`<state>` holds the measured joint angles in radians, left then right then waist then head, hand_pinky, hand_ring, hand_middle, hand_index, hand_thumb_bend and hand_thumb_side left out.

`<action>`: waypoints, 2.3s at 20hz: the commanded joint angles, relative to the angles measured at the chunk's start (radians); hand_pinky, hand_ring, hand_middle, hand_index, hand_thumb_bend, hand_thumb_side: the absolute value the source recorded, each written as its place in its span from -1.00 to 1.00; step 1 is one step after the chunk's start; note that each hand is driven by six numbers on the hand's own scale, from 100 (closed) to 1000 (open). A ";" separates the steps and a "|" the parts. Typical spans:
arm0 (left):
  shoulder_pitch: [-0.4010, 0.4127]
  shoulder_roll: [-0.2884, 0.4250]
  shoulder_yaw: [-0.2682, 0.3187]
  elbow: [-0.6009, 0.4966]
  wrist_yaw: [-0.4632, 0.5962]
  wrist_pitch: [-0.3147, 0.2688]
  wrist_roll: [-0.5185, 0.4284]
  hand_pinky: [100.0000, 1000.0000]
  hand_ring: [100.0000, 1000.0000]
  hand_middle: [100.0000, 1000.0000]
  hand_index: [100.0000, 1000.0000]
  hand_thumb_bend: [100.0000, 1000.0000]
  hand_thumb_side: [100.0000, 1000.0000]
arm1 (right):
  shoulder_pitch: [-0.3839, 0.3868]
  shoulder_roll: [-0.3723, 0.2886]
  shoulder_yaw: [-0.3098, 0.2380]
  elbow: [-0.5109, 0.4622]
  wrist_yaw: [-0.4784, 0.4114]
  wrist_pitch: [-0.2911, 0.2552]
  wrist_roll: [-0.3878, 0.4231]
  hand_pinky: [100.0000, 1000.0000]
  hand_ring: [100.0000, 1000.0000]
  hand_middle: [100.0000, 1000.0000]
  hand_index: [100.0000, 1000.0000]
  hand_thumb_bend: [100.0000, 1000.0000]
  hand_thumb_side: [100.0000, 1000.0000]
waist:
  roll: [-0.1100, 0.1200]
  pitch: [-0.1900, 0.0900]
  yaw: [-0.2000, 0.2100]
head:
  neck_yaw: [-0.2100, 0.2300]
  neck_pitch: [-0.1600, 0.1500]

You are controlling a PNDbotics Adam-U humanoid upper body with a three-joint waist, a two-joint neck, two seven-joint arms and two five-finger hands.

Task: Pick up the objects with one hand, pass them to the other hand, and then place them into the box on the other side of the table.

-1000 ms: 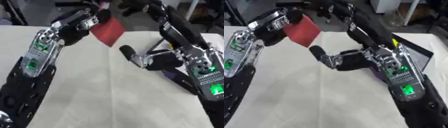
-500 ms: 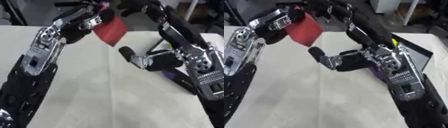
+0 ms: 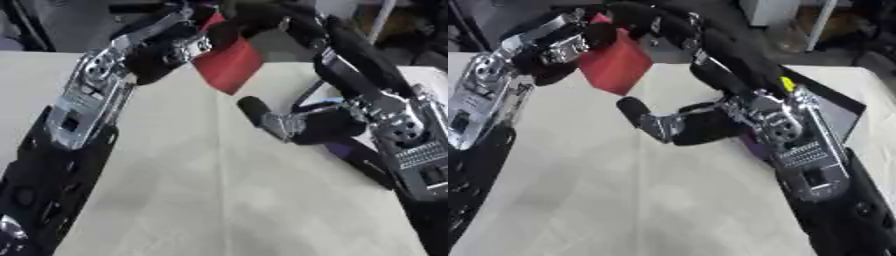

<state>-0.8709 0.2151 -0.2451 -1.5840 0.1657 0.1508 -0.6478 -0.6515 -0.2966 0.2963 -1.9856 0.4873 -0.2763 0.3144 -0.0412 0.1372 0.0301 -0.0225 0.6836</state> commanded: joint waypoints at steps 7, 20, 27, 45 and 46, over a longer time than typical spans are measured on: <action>-0.027 0.008 -0.021 -0.028 -0.015 -0.026 -0.034 0.27 -0.20 -0.40 -0.11 -1.00 0.10 | -0.013 0.005 -0.008 -0.014 -0.020 0.012 0.053 0.67 0.56 0.65 0.86 -0.68 -0.12 | 0.005 -0.016 -0.004 | -0.001 -0.009; -0.015 0.016 -0.043 -0.006 -0.043 -0.033 -0.081 0.27 -0.20 -0.40 -0.11 -1.00 0.12 | -0.007 -0.001 -0.013 -0.014 0.020 -0.001 0.122 0.78 0.65 0.72 0.86 -0.70 -0.10 | 0.005 -0.014 -0.006 | 0.005 -0.009; -0.016 0.020 -0.048 0.000 -0.068 -0.049 -0.087 0.27 -0.20 -0.40 -0.11 -1.00 0.11 | -0.013 -0.007 -0.019 -0.014 0.097 -0.088 0.212 0.90 0.77 0.82 0.88 -0.62 -0.13 | 0.008 -0.013 -0.007 | 0.006 -0.007; -0.013 0.034 -0.052 0.018 -0.161 -0.112 -0.076 0.27 -0.20 -0.41 -0.11 -1.00 0.05 | -0.020 -0.005 -0.023 -0.014 0.254 -0.160 0.233 1.00 0.94 0.99 0.89 -0.53 -0.33 | 0.007 -0.014 -0.005 | 0.006 -0.005; -0.012 0.033 -0.051 0.020 -0.159 -0.110 -0.077 0.27 -0.20 -0.41 -0.11 -1.00 0.05 | -0.020 -0.004 -0.022 -0.014 0.259 -0.161 0.227 1.00 0.94 0.99 0.90 -0.53 -0.33 | 0.007 -0.014 -0.005 | 0.006 -0.005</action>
<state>-0.8623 0.2454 -0.2998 -1.5491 0.0040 0.0449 -0.7254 -0.6576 -0.2896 0.2778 -1.9970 0.7328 -0.4366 0.5481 -0.0359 0.1373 0.0251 -0.0179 0.6835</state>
